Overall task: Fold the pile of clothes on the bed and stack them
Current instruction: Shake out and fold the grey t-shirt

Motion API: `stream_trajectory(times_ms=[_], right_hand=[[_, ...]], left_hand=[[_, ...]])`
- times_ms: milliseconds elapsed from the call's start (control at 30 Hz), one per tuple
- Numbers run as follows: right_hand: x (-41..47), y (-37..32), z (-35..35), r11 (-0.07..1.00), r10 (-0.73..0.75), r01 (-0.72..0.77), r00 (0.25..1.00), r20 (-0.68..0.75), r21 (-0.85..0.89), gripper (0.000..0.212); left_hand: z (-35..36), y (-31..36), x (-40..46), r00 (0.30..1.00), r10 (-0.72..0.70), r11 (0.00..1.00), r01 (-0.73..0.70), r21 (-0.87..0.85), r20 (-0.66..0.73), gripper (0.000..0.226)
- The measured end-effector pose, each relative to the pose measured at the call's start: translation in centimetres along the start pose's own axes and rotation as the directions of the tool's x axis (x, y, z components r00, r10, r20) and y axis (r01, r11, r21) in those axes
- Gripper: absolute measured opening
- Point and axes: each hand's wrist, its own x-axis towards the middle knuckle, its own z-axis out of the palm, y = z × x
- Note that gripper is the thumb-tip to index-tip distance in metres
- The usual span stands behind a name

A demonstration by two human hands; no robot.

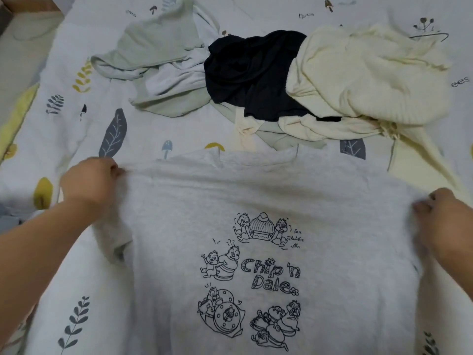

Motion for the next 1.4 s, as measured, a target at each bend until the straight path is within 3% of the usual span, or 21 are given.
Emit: stream_trajectory(times_ms=[100, 200, 233, 300, 367, 400, 533, 667, 733, 833, 933, 1000, 1100, 1167, 1300, 1400], right_hand=[[-1.8, -1.6, -0.6, 0.993, -0.109, 0.102, 0.985, -0.135, -0.054, 0.047], [-7.0, -3.5, 1.1, 0.904, -0.424, 0.425, 0.881, -0.21, -0.04, 0.05], [-9.2, -3.9, 2.4, 0.839, -0.543, 0.542, 0.823, -0.167, -0.054, 0.048], [-12.9, -3.8, 4.9, 0.691, -0.717, 0.715, 0.696, 0.025, -0.105, 0.057], [-14.4, -2.1, 6.5, 0.602, -0.753, 0.78, 0.626, 0.205, -0.169, 0.07], [-14.5, -0.8, 6.9, 0.604, -0.735, 0.772, 0.635, 0.237, -0.195, 0.072], [-14.1, 3.1, 6.3, 0.77, -0.572, 0.611, 0.789, 0.225, -0.183, 0.078], [-17.0, 4.2, 5.6, 0.844, -0.535, 0.535, 0.845, 0.022, -0.034, 0.056], [-19.1, 4.4, 5.2, 0.886, -0.462, 0.463, 0.886, -0.023, 0.034, 0.049], [-21.9, 5.6, 4.8, 0.952, -0.304, 0.304, 0.952, 0.011, 0.045, 0.049], [-24.1, 7.2, 4.7, 0.995, -0.054, 0.041, 0.988, 0.147, 0.092, 0.05], [-25.2, 7.5, 4.7, 0.985, 0.005, -0.043, 0.975, 0.224, 0.166, 0.048], [-25.6, 7.9, 4.9, 0.967, -0.046, -0.047, 0.934, 0.355, 0.249, 0.057], [-25.1, 8.6, 4.4, 0.969, -0.085, -0.004, 0.933, 0.35, 0.247, 0.051], [-23.2, 10.8, 2.7, 0.978, -0.024, -0.026, 0.971, 0.238, 0.206, 0.038], [-23.6, 11.3, 2.4, 0.967, -0.022, -0.053, 0.957, 0.29, 0.248, 0.036]], left_hand=[[-0.3, 3.4, -2.4, 0.994, 0.051, 0.992, -0.061, -0.11, -0.092, 0.036], [1.0, 7.5, -8.0, 0.936, 0.319, 0.923, -0.342, -0.175, -0.147, 0.05], [1.9, 8.5, -10.2, 0.898, 0.426, 0.883, -0.44, -0.164, -0.114, 0.053], [4.0, 9.1, -14.0, 0.816, 0.571, 0.82, -0.562, -0.113, 0.088, 0.061], [5.9, 7.1, -16.4, 0.764, 0.589, 0.8, -0.597, -0.058, 0.262, 0.073], [6.5, 5.7, -17.0, 0.775, 0.571, 0.811, -0.583, -0.042, 0.271, 0.075], [6.3, 2.0, -18.4, 0.886, 0.416, 0.907, -0.42, -0.022, 0.205, 0.07], [5.6, 1.2, -21.7, 0.981, 0.191, 0.963, -0.179, -0.203, 0.039, 0.049], [5.4, 1.4, -23.9, 0.998, 0.005, 0.954, 0.013, -0.3, 0.059, 0.038], [5.5, 1.6, -27.3, 0.969, -0.196, 0.908, 0.236, -0.346, 0.148, 0.035], [5.6, 1.7, -30.5, 0.955, -0.235, 0.913, 0.28, -0.295, 0.181, 0.031], [5.6, 1.5, -32.0, 0.939, -0.257, 0.917, 0.312, -0.25, 0.229, 0.035], [5.8, 0.7, -33.1, 0.935, -0.23, 0.93, 0.293, -0.223, 0.269, 0.027], [5.8, -0.4, -33.3, 0.949, -0.226, 0.909, 0.286, -0.302, 0.218, 0.019], [5.0, -4.0, -33.5, 0.876, -0.463, 0.765, 0.47, -0.44, 0.132, 0.015], [4.9, -4.7, -34.2, 0.84, -0.497, 0.697, 0.535, -0.478, 0.215, 0.018]])
